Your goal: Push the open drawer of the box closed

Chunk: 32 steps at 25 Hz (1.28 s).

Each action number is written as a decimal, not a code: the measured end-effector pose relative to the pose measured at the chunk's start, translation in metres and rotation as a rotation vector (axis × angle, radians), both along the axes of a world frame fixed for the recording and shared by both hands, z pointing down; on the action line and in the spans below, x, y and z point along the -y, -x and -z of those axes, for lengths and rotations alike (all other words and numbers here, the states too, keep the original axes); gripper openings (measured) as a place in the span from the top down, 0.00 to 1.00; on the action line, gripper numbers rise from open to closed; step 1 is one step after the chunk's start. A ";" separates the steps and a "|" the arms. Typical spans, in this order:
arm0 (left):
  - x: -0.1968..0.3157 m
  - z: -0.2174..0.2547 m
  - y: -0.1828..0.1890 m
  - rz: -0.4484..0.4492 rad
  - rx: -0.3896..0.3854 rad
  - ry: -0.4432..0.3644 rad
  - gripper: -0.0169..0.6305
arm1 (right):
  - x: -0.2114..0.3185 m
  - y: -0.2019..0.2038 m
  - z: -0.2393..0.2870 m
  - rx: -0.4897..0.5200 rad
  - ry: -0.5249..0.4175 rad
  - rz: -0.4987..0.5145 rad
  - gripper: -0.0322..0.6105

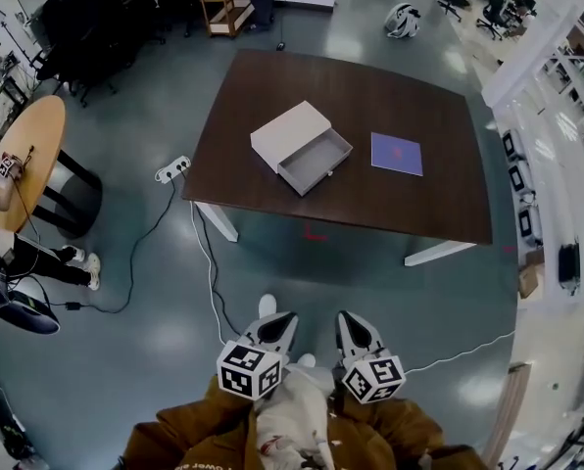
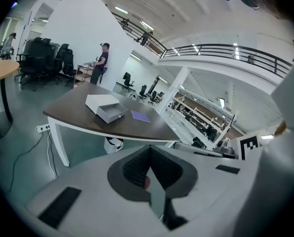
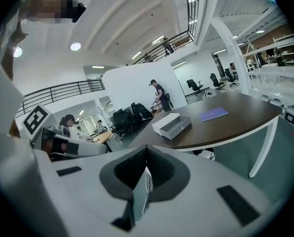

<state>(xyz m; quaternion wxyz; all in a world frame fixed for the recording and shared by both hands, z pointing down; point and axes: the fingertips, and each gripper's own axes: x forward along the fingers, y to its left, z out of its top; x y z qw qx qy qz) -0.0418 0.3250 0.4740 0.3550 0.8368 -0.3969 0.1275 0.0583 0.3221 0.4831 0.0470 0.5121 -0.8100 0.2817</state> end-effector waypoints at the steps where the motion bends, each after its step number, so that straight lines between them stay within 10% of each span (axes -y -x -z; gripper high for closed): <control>1: 0.013 -0.001 0.004 -0.009 0.000 0.003 0.96 | 0.014 0.002 -0.001 -0.002 0.002 -0.013 0.94; 16: 0.153 -0.008 0.058 -0.109 -0.022 0.013 0.96 | 0.149 0.046 0.003 -0.038 0.001 -0.128 0.94; 32: 0.261 -0.027 -0.004 -0.020 0.010 0.021 0.96 | 0.265 -0.010 -0.010 -0.019 -0.010 -0.030 0.94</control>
